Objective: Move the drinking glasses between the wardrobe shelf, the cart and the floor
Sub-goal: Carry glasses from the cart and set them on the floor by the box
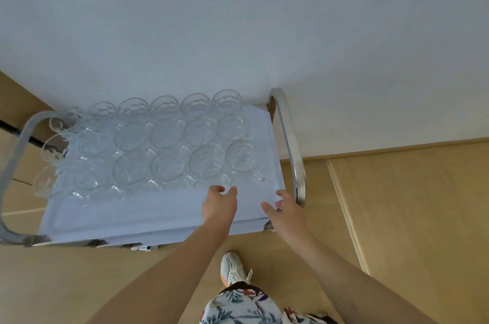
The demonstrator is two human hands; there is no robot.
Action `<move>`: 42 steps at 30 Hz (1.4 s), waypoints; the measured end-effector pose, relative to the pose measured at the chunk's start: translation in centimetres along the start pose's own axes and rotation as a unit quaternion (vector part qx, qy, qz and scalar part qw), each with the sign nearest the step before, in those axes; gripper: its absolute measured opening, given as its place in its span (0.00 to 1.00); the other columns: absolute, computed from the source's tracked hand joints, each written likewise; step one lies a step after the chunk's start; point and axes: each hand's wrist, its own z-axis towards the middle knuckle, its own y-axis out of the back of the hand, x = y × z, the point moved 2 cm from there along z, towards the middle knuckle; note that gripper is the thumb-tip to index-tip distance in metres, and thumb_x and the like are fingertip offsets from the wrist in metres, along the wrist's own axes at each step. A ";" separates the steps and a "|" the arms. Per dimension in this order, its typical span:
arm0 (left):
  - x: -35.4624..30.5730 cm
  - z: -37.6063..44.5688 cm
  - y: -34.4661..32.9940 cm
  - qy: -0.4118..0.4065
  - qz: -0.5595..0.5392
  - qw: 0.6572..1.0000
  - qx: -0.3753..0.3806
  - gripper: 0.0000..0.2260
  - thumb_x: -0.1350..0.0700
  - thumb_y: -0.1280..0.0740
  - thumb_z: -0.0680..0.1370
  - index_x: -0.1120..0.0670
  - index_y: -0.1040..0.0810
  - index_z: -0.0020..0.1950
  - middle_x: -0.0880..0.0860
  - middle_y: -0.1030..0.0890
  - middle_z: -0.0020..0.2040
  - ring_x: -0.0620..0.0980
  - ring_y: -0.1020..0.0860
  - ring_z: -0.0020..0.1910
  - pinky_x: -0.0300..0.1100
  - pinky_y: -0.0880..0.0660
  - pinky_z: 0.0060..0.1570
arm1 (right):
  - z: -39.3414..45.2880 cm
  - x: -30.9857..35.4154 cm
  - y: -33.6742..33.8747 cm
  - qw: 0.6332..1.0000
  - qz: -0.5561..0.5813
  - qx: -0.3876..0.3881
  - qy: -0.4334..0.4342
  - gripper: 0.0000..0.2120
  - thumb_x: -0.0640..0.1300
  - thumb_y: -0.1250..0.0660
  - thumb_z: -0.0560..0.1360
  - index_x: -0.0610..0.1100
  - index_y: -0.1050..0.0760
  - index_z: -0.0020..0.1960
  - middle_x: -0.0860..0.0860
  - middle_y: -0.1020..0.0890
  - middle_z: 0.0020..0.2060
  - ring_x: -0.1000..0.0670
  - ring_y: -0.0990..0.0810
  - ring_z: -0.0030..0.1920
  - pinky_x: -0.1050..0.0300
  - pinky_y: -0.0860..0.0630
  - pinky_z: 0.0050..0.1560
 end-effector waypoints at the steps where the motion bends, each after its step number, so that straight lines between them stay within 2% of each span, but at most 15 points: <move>1: -0.2 -0.8 -0.2 -0.021 0.043 0.999 -0.015 0.19 0.45 0.34 0.80 0.52 0.27 0.67 0.52 0.22 0.49 0.55 0.22 0.50 0.48 0.24 0.52 | -0.3 -0.4 0.4 1.000 -0.008 0.006 0.013 0.29 0.57 0.32 0.79 0.48 0.35 0.75 0.45 0.23 0.67 0.48 0.22 0.64 0.56 0.23 0.57; 3: -0.7 -3.4 -1.0 -0.078 0.129 0.988 -0.040 0.20 0.45 0.35 0.80 0.53 0.28 0.69 0.55 0.20 0.56 0.57 0.22 0.56 0.49 0.26 0.56 | -1.6 -1.5 2.1 0.999 -0.014 0.015 0.042 0.27 0.57 0.33 0.79 0.49 0.34 0.74 0.47 0.22 0.65 0.50 0.21 0.60 0.51 0.21 0.58; 5: -1.4 -6.5 -2.3 -0.150 0.201 0.967 -0.054 0.20 0.45 0.36 0.81 0.52 0.29 0.70 0.56 0.21 0.63 0.58 0.26 0.63 0.51 0.28 0.60 | -3.1 -2.7 4.4 0.997 -0.022 0.011 0.069 0.27 0.59 0.33 0.78 0.52 0.33 0.73 0.51 0.21 0.63 0.53 0.21 0.58 0.51 0.20 0.57; 8: -2.8 -10.6 -4.9 -0.259 0.282 0.922 -0.067 0.20 0.44 0.37 0.81 0.50 0.29 0.72 0.55 0.23 0.66 0.58 0.30 0.67 0.52 0.31 0.63 | -4.7 -4.9 8.6 0.994 -0.035 -0.020 0.105 0.27 0.60 0.34 0.78 0.55 0.34 0.74 0.54 0.23 0.64 0.55 0.23 0.59 0.52 0.21 0.58; 11: -4.9 -14.5 -8.9 -0.357 0.304 0.881 -0.056 0.19 0.46 0.36 0.81 0.50 0.27 0.71 0.54 0.23 0.67 0.58 0.31 0.68 0.51 0.32 0.65 | -6.0 -7.6 14.3 0.990 -0.049 -0.064 0.112 0.27 0.61 0.35 0.78 0.56 0.34 0.75 0.53 0.26 0.67 0.52 0.25 0.64 0.51 0.26 0.63; 17: -7.7 -22.8 -21.8 -0.473 0.352 0.804 0.069 0.24 0.43 0.37 0.81 0.49 0.31 0.75 0.54 0.27 0.71 0.58 0.34 0.72 0.52 0.35 0.70 | -10.3 -15.2 27.8 0.955 -0.183 -0.221 0.074 0.31 0.62 0.37 0.78 0.50 0.35 0.77 0.49 0.27 0.70 0.43 0.31 0.70 0.48 0.35 0.71; 22: -8.9 -30.8 -33.1 -0.560 0.389 0.706 0.189 0.26 0.41 0.39 0.82 0.50 0.36 0.78 0.53 0.31 0.74 0.56 0.36 0.74 0.51 0.37 0.72 | -15.4 -22.2 37.4 0.932 -0.155 -0.327 -0.022 0.32 0.60 0.34 0.77 0.50 0.36 0.77 0.46 0.29 0.72 0.41 0.34 0.71 0.47 0.36 0.71; 27: -9.8 -38.7 -42.9 -0.625 0.373 0.619 0.295 0.26 0.43 0.36 0.81 0.51 0.34 0.77 0.53 0.30 0.74 0.54 0.34 0.73 0.48 0.36 0.71 | -19.9 -28.7 44.2 0.901 -0.099 -0.405 -0.124 0.32 0.62 0.35 0.78 0.52 0.38 0.78 0.46 0.32 0.74 0.42 0.36 0.73 0.48 0.38 0.73; 34: -11.0 -47.3 -56.4 -0.678 0.383 0.492 0.390 0.27 0.43 0.36 0.81 0.51 0.35 0.78 0.54 0.29 0.74 0.56 0.34 0.72 0.48 0.36 0.71 | -23.4 -35.8 52.7 0.838 -0.038 -0.485 -0.249 0.32 0.61 0.34 0.78 0.53 0.38 0.78 0.47 0.32 0.74 0.42 0.35 0.72 0.47 0.35 0.71; 38: -13.1 -50.8 -63.6 -0.693 0.371 0.445 0.429 0.27 0.44 0.35 0.81 0.52 0.34 0.78 0.55 0.29 0.73 0.56 0.34 0.72 0.49 0.36 0.71 | -22.8 -38.1 58.4 0.810 -0.024 -0.507 -0.293 0.32 0.61 0.34 0.78 0.52 0.38 0.78 0.47 0.31 0.73 0.42 0.34 0.72 0.47 0.33 0.70; 42: -16.7 -52.5 -69.7 -0.692 0.371 0.417 0.458 0.27 0.44 0.35 0.81 0.52 0.34 0.77 0.55 0.29 0.73 0.57 0.34 0.72 0.49 0.37 0.72 | -20.7 -38.9 64.3 0.795 0.005 -0.513 -0.324 0.32 0.61 0.34 0.78 0.51 0.37 0.78 0.47 0.31 0.73 0.43 0.33 0.71 0.47 0.32 0.69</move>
